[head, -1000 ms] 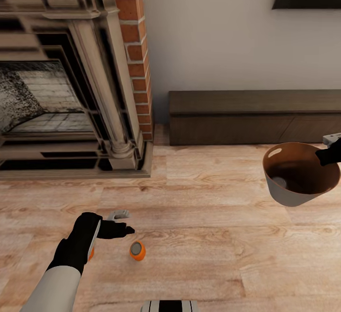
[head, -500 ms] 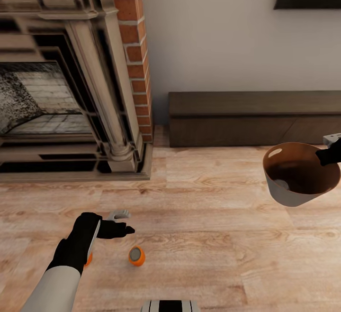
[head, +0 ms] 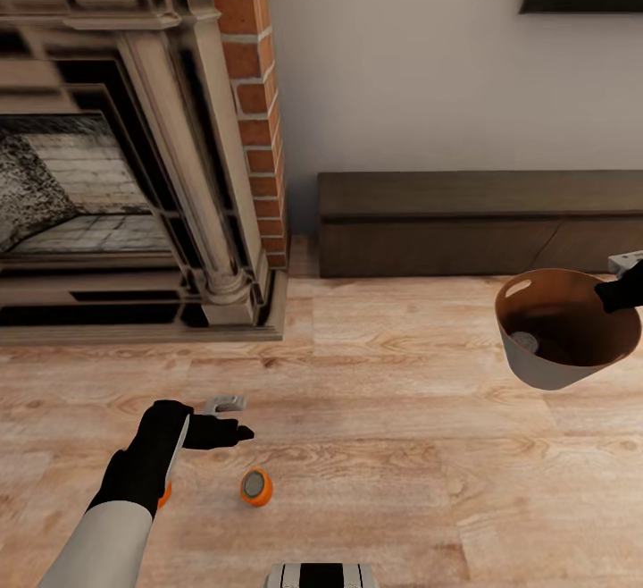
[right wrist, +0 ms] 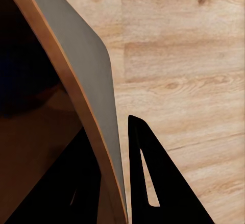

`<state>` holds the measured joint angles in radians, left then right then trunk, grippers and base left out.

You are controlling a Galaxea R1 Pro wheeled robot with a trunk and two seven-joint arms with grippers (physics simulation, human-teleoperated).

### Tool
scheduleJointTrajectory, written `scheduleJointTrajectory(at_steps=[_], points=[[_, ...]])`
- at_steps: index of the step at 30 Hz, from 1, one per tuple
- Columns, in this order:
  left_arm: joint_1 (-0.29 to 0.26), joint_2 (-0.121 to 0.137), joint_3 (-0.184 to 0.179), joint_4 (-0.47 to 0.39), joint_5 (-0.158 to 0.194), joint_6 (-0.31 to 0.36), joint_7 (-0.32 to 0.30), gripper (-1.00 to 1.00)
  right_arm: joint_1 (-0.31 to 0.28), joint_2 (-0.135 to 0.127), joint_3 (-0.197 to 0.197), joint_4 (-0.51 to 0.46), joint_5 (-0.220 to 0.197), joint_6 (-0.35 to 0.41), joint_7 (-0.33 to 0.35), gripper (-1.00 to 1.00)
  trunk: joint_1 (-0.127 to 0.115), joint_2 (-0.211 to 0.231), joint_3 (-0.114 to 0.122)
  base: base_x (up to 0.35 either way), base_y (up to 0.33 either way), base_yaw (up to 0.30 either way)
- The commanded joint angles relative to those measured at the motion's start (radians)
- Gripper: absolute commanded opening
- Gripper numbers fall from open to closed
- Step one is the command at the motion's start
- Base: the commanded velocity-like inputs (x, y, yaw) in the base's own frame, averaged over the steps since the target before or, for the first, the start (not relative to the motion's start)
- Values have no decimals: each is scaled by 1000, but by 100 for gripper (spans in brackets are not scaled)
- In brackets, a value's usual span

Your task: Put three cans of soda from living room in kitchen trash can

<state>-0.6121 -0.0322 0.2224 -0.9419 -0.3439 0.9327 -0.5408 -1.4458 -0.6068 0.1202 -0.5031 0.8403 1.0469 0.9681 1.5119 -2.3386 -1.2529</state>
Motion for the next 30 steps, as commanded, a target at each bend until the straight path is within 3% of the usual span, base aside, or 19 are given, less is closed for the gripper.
scheduleJointTrajectory(at_steps=[1, 21, 28, 30], points=[[0, 0, 0, 0, 0, 0, 0, 100, -1, 0, -1, 0, -1, 0, 1, -100, 4, -7, -3, 1, 0, 0], [-1, 0, -1, 3, -3, 6, 0, 100, -12, 4, -4, -3, -1, 0, 1, -100, 80, -147, -91, 0, 0, 0], [-1, 0, -12, 13, -5, 9, 3, 100, -70, 14, -2, -7, 1, 0, 1, -100, 90, -163, -127, 0, 0, 0], [-1, 0, -24, 15, -5, 9, 3, 100, -101, 17, -2, -6, 24, 0, 1, -100, 91, -163, -138, 0, 0, 0]])
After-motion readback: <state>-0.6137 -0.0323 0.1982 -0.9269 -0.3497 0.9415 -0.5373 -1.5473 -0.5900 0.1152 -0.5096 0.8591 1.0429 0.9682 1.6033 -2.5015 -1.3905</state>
